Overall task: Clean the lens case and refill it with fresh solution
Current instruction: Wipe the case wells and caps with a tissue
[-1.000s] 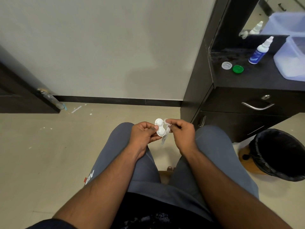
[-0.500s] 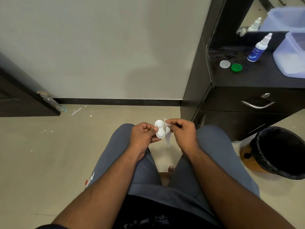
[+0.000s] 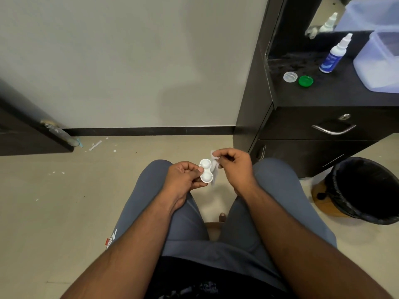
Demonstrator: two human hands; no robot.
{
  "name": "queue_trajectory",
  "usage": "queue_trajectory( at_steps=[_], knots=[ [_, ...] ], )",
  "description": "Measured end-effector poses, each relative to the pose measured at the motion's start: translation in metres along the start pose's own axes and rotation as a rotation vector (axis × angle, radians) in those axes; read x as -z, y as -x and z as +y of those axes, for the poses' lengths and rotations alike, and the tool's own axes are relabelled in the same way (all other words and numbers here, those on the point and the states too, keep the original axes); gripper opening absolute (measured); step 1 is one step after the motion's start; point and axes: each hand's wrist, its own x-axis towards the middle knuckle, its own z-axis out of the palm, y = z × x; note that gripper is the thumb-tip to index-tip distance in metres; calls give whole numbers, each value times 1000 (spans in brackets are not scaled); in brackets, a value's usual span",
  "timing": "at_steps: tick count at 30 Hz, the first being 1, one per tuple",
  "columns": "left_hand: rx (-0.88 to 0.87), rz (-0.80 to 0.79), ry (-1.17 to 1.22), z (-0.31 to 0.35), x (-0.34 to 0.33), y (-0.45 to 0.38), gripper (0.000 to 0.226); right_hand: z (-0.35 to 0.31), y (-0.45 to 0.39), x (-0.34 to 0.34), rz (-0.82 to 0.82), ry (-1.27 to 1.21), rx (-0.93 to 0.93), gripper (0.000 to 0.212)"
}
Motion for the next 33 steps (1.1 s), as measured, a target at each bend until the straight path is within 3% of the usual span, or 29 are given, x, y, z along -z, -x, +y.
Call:
queue_trajectory(
  at_steps=[3,9,14,16,21,27,33],
  knots=[
    [-13,-48,-44,-1,0,0,7,1,0,1,-49,26,-7,26],
    [-117,60,100,4,0,-4,4,1,10,-5,-124,59,-95,15],
    [-233,187,-86,8,-5,-4,5,-7,9,2,-33,-93,-91,15],
    [-236,163,-72,10,-9,-2,6,-8,8,6,-14,-84,-77,15],
    [-116,14,55,21,-16,7,9,-8,8,7,-19,-45,6,16],
    [128,-102,237,37,-14,6,36,-14,8,14,32,81,232,19],
    [254,-162,80,51,-19,-5,12,-15,5,19,64,158,386,17]
  ],
)
